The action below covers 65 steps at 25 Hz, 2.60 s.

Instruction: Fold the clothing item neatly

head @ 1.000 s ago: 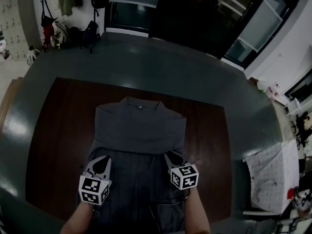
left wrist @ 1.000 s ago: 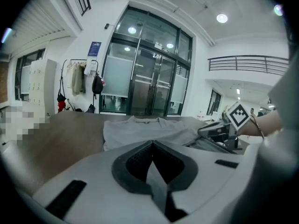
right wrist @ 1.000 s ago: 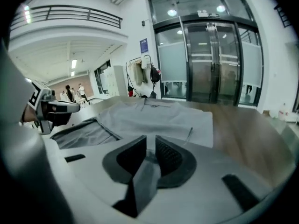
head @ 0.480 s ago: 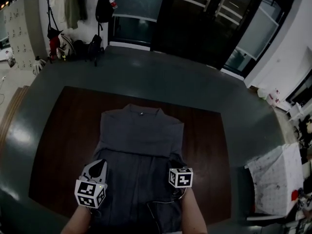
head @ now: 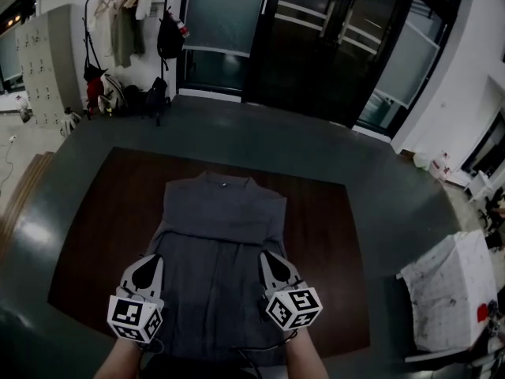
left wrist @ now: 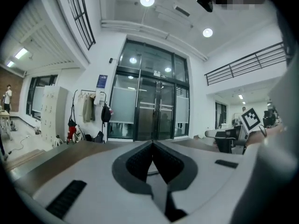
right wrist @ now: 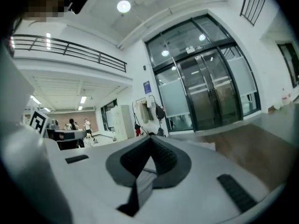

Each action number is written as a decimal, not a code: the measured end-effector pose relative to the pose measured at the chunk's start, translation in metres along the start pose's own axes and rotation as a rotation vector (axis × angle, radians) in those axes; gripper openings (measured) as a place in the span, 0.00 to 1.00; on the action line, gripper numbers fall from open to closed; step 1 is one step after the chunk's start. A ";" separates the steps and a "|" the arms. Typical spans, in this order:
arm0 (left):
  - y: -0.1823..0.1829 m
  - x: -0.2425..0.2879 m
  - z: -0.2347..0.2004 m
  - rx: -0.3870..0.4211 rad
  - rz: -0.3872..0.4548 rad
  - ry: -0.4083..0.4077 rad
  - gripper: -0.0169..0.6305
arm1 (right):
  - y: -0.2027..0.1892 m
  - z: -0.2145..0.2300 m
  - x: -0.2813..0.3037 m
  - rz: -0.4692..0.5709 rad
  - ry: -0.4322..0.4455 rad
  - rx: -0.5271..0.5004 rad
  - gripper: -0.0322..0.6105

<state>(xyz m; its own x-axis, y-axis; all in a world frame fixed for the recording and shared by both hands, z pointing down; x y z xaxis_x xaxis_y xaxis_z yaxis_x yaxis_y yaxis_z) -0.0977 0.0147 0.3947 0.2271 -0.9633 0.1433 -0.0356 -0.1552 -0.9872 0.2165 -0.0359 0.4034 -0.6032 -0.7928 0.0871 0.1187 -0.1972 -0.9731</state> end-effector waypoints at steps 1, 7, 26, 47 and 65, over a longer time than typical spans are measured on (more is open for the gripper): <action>0.005 -0.008 0.005 -0.005 0.019 -0.003 0.04 | 0.007 -0.009 -0.008 0.034 0.007 -0.012 0.04; 0.017 -0.036 0.026 -0.001 0.059 -0.062 0.04 | 0.023 -0.046 -0.047 0.150 -0.035 -0.113 0.03; -0.076 -0.238 -0.033 -0.100 0.019 -0.136 0.04 | -0.071 -0.149 -0.216 0.153 -0.401 -0.078 0.03; -0.289 -0.314 -0.051 -0.091 -0.283 -0.217 0.37 | -0.303 -0.144 -0.358 -0.195 -0.621 0.063 0.35; -0.477 -0.190 -0.080 -0.110 -0.176 -0.135 0.65 | -0.485 -0.003 -0.284 -0.271 -0.426 0.036 0.65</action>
<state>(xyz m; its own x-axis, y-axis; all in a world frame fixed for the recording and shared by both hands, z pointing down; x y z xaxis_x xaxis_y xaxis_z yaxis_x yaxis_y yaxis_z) -0.2019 0.2547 0.8438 0.3665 -0.8825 0.2946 -0.0883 -0.3482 -0.9333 0.3281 0.2861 0.8500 -0.2417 -0.8739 0.4218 0.0341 -0.4421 -0.8963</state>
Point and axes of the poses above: the fingertips, and each gripper's own axes: x forward along the fingers, z to its right, y out of its top, the point moved 9 cm from there along -x, backward along the fingers, and after that the axes turned 7 degrees about y, right-handed, at the moved point
